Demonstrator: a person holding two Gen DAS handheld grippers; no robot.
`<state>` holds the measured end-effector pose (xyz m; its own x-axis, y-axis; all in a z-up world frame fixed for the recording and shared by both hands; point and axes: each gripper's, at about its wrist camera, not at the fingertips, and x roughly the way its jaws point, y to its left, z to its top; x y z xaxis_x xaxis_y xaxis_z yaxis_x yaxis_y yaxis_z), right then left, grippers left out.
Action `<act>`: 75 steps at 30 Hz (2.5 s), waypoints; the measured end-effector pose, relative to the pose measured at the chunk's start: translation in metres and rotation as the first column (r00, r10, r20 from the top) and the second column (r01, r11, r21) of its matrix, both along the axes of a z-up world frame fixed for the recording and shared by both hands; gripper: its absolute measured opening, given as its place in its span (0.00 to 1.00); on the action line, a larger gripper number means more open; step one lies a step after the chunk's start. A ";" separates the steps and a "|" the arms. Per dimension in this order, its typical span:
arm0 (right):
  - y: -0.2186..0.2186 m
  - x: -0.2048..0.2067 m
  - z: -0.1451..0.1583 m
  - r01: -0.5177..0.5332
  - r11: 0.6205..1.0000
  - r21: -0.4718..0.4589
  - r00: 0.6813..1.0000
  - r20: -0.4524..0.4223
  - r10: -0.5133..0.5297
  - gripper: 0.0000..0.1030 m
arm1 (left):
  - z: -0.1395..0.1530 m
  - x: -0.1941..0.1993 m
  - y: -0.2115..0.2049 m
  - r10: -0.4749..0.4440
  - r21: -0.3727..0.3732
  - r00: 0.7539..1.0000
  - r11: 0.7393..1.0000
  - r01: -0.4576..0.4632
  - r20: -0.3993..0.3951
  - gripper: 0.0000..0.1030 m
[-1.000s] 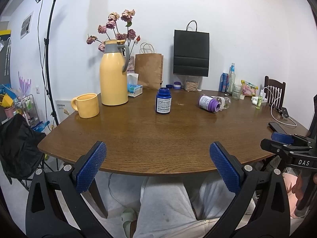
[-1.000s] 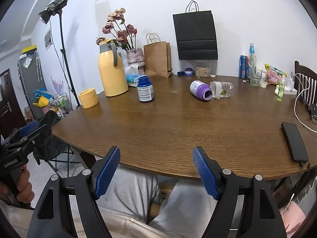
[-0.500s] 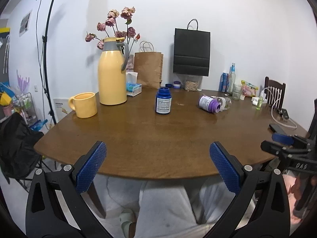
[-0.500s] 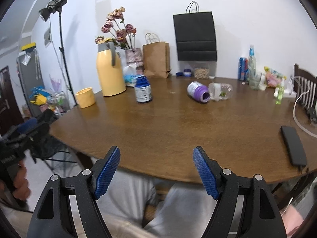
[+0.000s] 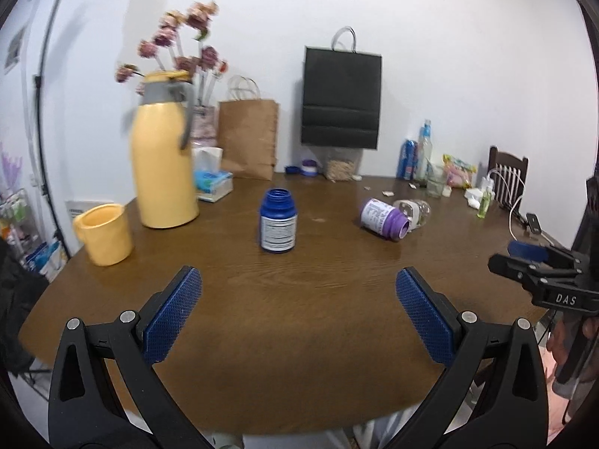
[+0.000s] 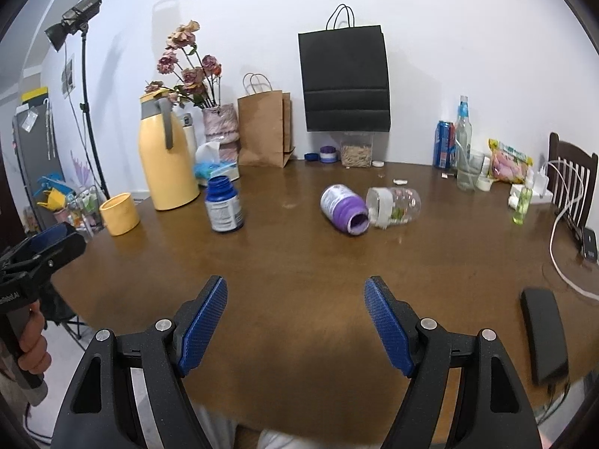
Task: Flip cup upright
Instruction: 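Move both grippers toward the purple-capped white bottle lying on its side, then close the right gripper around the body of the purple-capped bottle, then grasp the bottle with the left gripper while the right gripper releases it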
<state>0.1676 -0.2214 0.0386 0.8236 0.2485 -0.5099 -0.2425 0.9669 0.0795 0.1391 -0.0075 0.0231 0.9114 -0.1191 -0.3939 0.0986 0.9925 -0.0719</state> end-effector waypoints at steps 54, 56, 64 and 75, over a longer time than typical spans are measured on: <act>-0.007 0.296 -0.069 -0.193 0.980 -0.051 0.950 -0.260 0.174 0.78 | -0.017 0.338 -0.135 -0.496 0.136 0.808 0.819 0.557 -0.318 1.00; -0.004 0.296 -0.071 -0.190 0.979 -0.068 0.952 -0.258 0.166 0.67 | -0.017 0.337 -0.128 -0.499 0.122 0.813 0.825 0.551 -0.298 1.00; 0.020 0.285 -0.069 -0.335 0.941 -0.051 0.917 -0.247 0.313 0.67 | -0.019 0.340 -0.113 -0.516 0.017 0.815 0.842 0.539 -0.263 0.93; 0.017 0.276 -0.074 -0.371 0.927 -0.059 0.901 -0.266 0.344 0.77 | -0.052 0.334 -0.114 -0.451 0.006 0.834 0.879 0.477 -0.318 0.56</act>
<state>0.4435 -0.2042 -0.0349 0.5340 0.4362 -0.7242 -0.5593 0.8247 0.0843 0.4731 -0.1213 -0.0291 0.5945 -0.4538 -0.6638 0.5361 0.8390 -0.0934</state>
